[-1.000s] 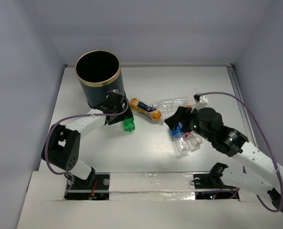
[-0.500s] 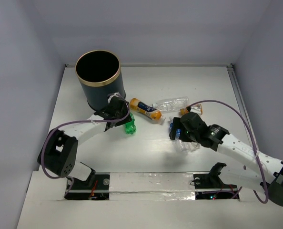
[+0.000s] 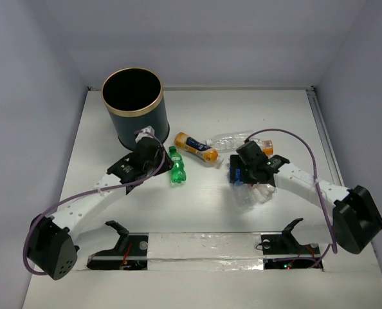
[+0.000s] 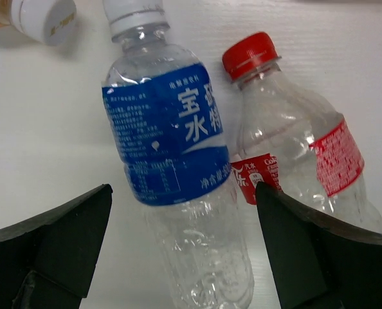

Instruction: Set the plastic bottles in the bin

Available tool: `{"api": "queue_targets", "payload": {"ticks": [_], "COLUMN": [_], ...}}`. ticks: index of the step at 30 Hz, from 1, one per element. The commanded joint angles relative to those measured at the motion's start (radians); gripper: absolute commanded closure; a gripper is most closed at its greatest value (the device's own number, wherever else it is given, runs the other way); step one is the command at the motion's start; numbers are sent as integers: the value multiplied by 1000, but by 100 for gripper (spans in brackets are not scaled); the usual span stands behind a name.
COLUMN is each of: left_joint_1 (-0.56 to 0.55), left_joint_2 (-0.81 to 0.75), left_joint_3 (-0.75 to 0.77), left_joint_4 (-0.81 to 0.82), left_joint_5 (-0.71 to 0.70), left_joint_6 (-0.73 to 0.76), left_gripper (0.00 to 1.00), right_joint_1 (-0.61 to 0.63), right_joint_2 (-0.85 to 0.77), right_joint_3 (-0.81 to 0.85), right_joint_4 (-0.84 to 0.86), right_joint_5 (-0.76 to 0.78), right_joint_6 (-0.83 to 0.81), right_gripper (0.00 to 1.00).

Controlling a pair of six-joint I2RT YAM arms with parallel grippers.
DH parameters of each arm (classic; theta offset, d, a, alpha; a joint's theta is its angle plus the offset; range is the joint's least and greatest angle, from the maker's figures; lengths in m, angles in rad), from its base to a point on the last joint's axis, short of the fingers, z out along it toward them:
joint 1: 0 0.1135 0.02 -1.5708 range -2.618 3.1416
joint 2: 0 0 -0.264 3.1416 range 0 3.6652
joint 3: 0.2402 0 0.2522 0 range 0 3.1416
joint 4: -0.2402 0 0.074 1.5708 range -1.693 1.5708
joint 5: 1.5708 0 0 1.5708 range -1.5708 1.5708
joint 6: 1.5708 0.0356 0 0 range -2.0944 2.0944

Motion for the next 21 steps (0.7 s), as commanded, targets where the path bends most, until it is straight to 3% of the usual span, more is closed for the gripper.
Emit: {"api": "queue_targets", "payload": {"ticks": [1, 2, 5, 6, 21], "left_joint_1": [-8, -8, -8, -8, -68], "left_joint_2": [-13, 10, 131, 148, 450], "left_joint_3": [64, 78, 99, 98, 144], "left_joint_4": [-66, -83, -88, -74, 63], "left_joint_5": [-8, -10, -26, -34, -152], "left_joint_6": [9, 15, 39, 44, -20], "left_gripper": [60, 44, 21, 19, 18], "right_joint_1": [-2, -2, -2, -2, -2], "right_joint_2": [57, 69, 94, 97, 121], "right_joint_3": [71, 76, 76, 70, 33], "right_joint_4": [77, 80, 95, 98, 154], "right_joint_5": [-21, -27, -36, -39, -93], "right_joint_6": [-68, -70, -77, -79, -100], "right_gripper": [3, 3, 3, 3, 7]}}
